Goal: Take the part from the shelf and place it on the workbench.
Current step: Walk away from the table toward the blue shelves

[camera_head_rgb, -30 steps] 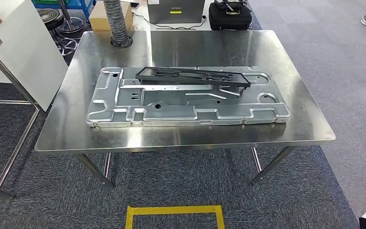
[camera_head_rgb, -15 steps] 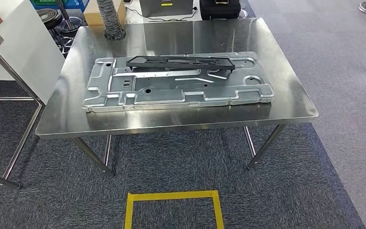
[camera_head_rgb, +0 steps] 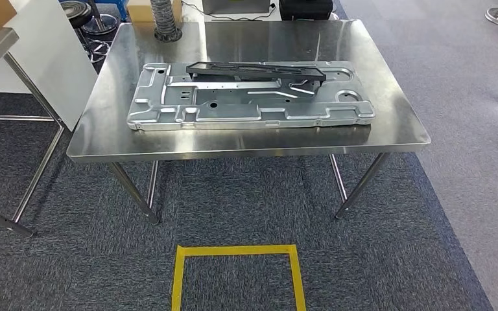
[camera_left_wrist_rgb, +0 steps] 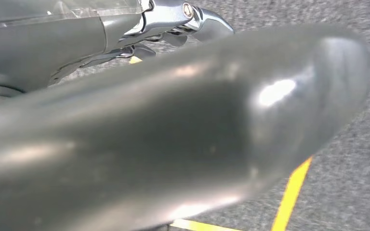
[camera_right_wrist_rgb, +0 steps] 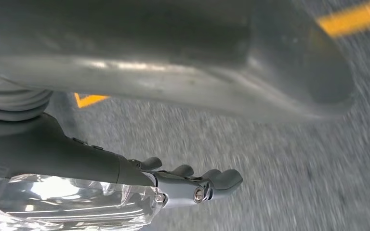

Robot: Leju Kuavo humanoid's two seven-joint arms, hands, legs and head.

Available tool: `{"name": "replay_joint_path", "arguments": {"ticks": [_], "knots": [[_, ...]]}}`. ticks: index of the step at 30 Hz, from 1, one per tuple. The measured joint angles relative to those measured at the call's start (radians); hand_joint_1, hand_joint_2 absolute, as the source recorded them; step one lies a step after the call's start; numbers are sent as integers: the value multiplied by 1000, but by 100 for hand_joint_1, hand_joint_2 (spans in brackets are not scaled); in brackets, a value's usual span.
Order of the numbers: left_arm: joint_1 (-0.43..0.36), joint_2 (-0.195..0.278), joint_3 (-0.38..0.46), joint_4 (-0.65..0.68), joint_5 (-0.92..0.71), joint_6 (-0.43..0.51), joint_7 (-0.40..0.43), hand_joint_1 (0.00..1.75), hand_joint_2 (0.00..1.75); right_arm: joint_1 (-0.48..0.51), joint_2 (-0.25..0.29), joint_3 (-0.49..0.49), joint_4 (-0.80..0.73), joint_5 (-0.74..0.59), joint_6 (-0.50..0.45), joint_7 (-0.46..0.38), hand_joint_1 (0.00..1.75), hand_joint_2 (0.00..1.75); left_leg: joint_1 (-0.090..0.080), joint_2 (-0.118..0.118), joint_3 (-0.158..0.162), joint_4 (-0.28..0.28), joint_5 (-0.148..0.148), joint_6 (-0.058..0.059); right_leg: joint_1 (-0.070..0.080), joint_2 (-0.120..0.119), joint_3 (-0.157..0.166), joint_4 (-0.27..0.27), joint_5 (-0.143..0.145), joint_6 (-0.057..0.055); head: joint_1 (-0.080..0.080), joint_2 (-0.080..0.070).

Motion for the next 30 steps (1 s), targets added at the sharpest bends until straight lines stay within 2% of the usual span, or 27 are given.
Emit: {"name": "replay_joint_path", "arguments": {"ticks": [1, 2, 3, 4, 5, 6, 7, 9, 10, 11, 12, 14, 15, 16, 17, 18, 19, 20, 21, 22, 23, 24, 25, 26, 27, 29, 30], "knots": [[0, -1, 0, 0, -4, 0, 1, 0, 0, -1, 4, 3, 9, 3, 11, -4, 0, 0, 0, 0, -17, 8, 7, -2, -2, 0, 9, 21, 6, 2, 0, 0], [0, -3, -1, 0, -8, 0, 2, 0, 0, -3, 7, 6, 15, 5, 20, -10, 0, 0, 1, 1, -33, 16, 14, -4, -4, 0, 35, 6, 29, 4, 0, 0], [0, -4, -1, 0, -11, 0, 2, 0, 0, -5, 9, 9, 21, 5, 28, -19, 0, 0, 2, 0, -49, 25, 20, -7, -6, 0, 80, -47, 57, 3, 0, 0], [0, -5, -2, 0, -12, 0, 2, 0, 0, -8, 11, 11, 25, 5, 34, -26, 0, 0, 1, 0, -63, 34, 25, -11, -7, 0, 132, -119, 70, 2, 0, 0], [0, -6, -2, 0, -15, -1, 1, 0, 0, -12, 11, 12, 27, 5, 39, -33, 0, 0, 1, 0, -74, 41, 31, -16, -6, 1, 179, -192, 72, -2, -1, 0], [0, -7, -2, 0, -17, -3, 0, 0, 0, -15, 13, 13, 30, 6, 43, -40, 0, 0, 1, 0, -82, 46, 38, -22, -3, 2, 211, -246, 67, -7, -1, 0], [-1, -7, -3, 0, -19, -6, -2, 0, 0, -18, 13, 14, 33, 6, 47, -45, 0, 0, 1, 0, -87, 48, 45, -29, 1, 3, 224, -274, 59, -13, -1, 0], [0, -7, -3, 0, -25, -13, -4, 0, 0, -19, 15, 16, 38, 8, 52, -48, 0, 0, 4, 0, -93, 47, 59, -42, 4, 1, 216, -282, 71, -29, -1, 0], [1, -7, -3, 0, -27, -15, -5, 0, 0, -19, 16, 17, 41, 8, 55, -47, 0, 0, 5, -2, -99, 55, 47, -48, 4, -1, 207, -284, 81, -37, 0, 0], [3, -7, -4, 0, -29, -17, -6, 0, 0, -20, 16, 18, 43, 10, 58, -46, 0, 0, 6, -3, -108, 76, 15, -53, 3, -3, 196, -286, 94, -46, -2, 0], [4, -7, -4, 0, -30, -17, -7, 0, 0, -21, 17, 18, 46, 12, 62, -44, 0, 0, 8, -5, -120, 117, -35, -58, 2, -5, 183, -287, 106, -53, -3, 0], [5, -8, -4, 0, -31, -19, -7, 0, 0, -21, 17, 20, 49, 17, 67, -37, 0, 0, 10, -6, -145, 239, -137, -64, 5, -6, 152, -285, 130, -59, -6, 0], [5, -9, -4, 0, -31, -19, -7, 0, 0, -21, 17, 22, 51, 20, 69, -32, 0, 0, 10, -6, -149, 295, -159, -66, 7, -6, 134, -282, 143, -60, -6, 0], [4, -9, -4, 0, -31, -19, -7, 0, 0, -21, 18, 24, 53, 22, 72, -27, 0, 0, 10, -6, -142, 329, -153, -66, 9, -6, 114, -279, 156, -59, -6, 0], [4, -10, -4, 0, -31, -19, -7, 0, 0, -21, 18, 26, 55, 24, 76, -22, 0, 0, 10, -6, -120, 333, -126, -65, 10, -7, 93, -274, 169, -58, -6, 0], [3, -10, -4, 0, -31, -19, -7, 0, 0, -21, 18, 28, 57, 25, 79, -18, 0, 0, 10, -6, -82, 303, -93, -62, 10, -7, 72, -268, 181, -56, -6, 0], [1, -10, -4, 0, -31, -19, -8, 0, 0, -22, 19, 30, 58, 25, 83, -14, 0, 0, 10, -6, -27, 241, -74, -57, 11, -6, 55, -262, 192, -53, -6, 0], [-2, -10, -5, 0, -31, -19, -8, 0, 0, -22, 19, 32, 60, 26, 85, -11, 0, 0, 8, -7, 35, 156, -76, -52, 12, -6, 40, -255, 202, -48, -6, 0], [-5, -10, -5, 0, -32, -19, -8, 0, 0, -22, 20, 33, 61, 26, 86, -8, 0, 0, 5, -7, 84, 80, -93, -45, 13, -7, 30, -251, 213, -43, -6, 0], [-7, -10, -6, 0, -33, -19, -9, 0, 0, -22, 21, 34, 62, 27, 87, -7, 0, 0, 2, -7, 117, 24, -111, -38, 13, -8, 25, -249, 224, -38, -5, 0], [-8, -11, -6, 0, -34, -20, -9, 0, 0, -21, 22, 35, 63, 28, 89, -7, 0, 0, -1, -7, 129, -6, -120, -30, 13, -9, 22, -251, 236, -31, -5, 0], [-8, -12, -7, 0, -36, -20, -9, 0, 0, -20, 22, 35, 63, 28, 92, -7, 0, 0, -1, -6, 123, -11, -115, -21, 11, -9, 20, -256, 248, -25, -4, 0], [-7, -14, -7, 0, -38, -21, -9, 0, 0, -19, 21, 35, 63, 28, 95, -9, 0, 0, 0, -4, 113, -10, -102, -13, 9, -7, 16, -254, 245, -19, -5, 0], [-6, -15, -8, 0, -39, -21, -9, 0, 0, -18, 21, 35, 63, 28, 97, -11, 0, 0, 1, -1, 102, -11, -88, -3, 7, -5, 9, -239, 219, -13, -4, 0], [-6, -17, -9, 1, -41, -21, -9, 0, 0, -16, 20, 35, 64, 28, 99, -13, 0, 0, 3, 2, 87, -12, -73, 4, 5, -2, 0, -205, 170, -7, -3, 0], [-6, -18, -10, 1, -43, -23, -9, 0, 0, -15, 20, 35, 65, 28, 101, -16, 0, 0, 0, 4, 53, -10, -45, 11, 0, 0, -19, -86, 50, 3, -1, 0], [-6, -18, -10, 1, -44, -24, -9, 0, 0, -15, 20, 35, 65, 28, 101, -17, 0, 0, 0, 5, 33, -7, -31, 10, 0, 0, -23, -22, 19, 8, -1, 0]]}}
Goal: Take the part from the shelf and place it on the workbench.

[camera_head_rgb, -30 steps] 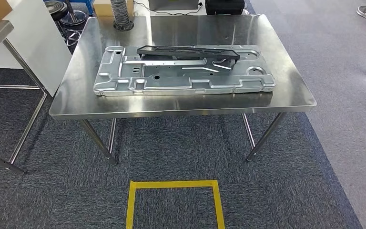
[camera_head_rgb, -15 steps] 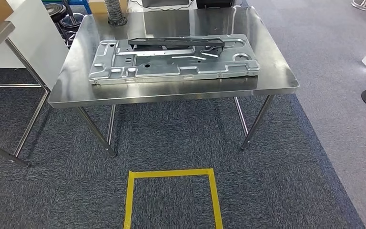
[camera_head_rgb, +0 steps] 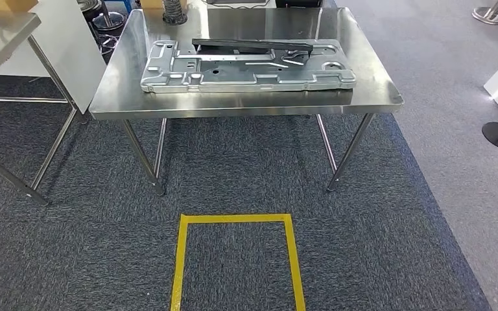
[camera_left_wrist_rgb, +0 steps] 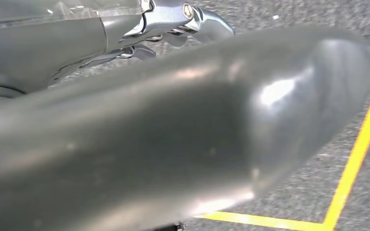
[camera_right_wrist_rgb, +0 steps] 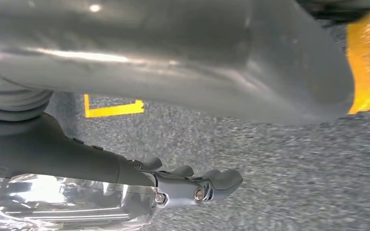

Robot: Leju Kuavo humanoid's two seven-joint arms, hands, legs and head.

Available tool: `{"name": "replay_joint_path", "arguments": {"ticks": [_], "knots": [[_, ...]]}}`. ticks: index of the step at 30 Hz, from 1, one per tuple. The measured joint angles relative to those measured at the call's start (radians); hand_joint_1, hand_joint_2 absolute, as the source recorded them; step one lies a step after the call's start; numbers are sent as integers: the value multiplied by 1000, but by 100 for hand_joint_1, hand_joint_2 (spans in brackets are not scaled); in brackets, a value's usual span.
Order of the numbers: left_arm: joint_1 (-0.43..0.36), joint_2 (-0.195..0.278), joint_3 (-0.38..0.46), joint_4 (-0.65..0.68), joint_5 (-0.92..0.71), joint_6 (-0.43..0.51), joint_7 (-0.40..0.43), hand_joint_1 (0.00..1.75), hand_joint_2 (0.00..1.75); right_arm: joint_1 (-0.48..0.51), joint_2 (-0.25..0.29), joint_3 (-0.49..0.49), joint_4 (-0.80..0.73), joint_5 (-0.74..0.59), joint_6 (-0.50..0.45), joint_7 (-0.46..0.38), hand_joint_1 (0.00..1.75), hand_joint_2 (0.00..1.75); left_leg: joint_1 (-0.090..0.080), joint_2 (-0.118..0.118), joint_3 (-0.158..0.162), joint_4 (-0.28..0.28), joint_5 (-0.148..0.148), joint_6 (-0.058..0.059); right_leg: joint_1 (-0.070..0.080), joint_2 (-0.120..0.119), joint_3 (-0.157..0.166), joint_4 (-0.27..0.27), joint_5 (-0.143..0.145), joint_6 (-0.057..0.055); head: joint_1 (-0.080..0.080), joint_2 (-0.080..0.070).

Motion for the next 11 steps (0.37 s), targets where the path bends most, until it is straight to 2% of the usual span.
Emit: {"name": "replay_joint_path", "arguments": {"ticks": [1, 2, 3, 4, 5, 6, 7, 8, 10, 11], "knots": [[0, 0, 0, 0, -1, -1, 0, 0, 0, -1, 0, 0, 0, 0, 0, -2, 0, 0, 0, 1, -21, 5, 13, -1, 0, 0, 5, 46, -1, 3, 0, 0], [0, 0, 0, 0, -1, -1, 0, 0, 0, -2, 0, 0, 0, 0, 0, -6, 0, 0, 0, 2, -44, 12, 25, -3, -1, 0, 22, 64, 22, 4, 0, 0], [-1, 0, 0, 0, -1, -1, 0, 0, 0, -3, -1, 0, 0, 0, 0, -10, 0, 0, 0, 3, -67, 21, 36, -5, -1, 0, 55, 49, 53, 2, 0, 0], [-2, -1, 0, 0, -1, -2, 0, 0, 0, -4, -1, 0, 0, 0, 0, -13, 0, 0, 0, 3, -87, 30, 47, -7, -1, 0, 105, -2, 72, -1, 0, 0], [-3, -1, 0, 0, -1, -2, 0, 0, 0, -6, -2, 0, 0, 0, 0, -16, 0, 0, -2, 2, -104, 39, 55, -11, 1, 1, 172, -81, 70, -6, 0, 0], [-3, -1, 0, 0, -1, -2, 0, 0, 0, -9, -2, 0, 0, 0, 0, -18, 0, 0, -3, 2, -117, 47, 64, -15, 4, 1, 233, -166, 51, -14, 0, 0], [-4, -2, 0, 0, -1, -2, -1, 0, 0, -12, -2, 0, 0, 0, 0, -19, 0, 0, -4, 3, -126, 52, 74, -20, 7, 2, 277, -232, 30, -22, -1, 0], [-4, -2, 0, 0, -1, -1, -1, 0, 0, -14, -3, 0, 0, 0, 1, -21, 0, 0, -5, 3, -132, 53, 83, -26, 11, 2, 300, -273, 15, -31, -1, 0], [-4, -3, 0, 0, -1, 0, -1, 0, 0, -13, -3, 0, 0, 0, 2, -24, 0, 0, -1, 2, -141, 55, 91, -38, 11, 0, 291, -285, 23, -50, -1, 0], [-3, -3, 0, 0, -1, 0, -1, 0, 0, -12, -3, 0, 0, 0, 2, -25, 0, 0, 0, 2, -143, 56, 92, -41, 11, -1, 287, -286, 27, -54, -1, 0]]}}
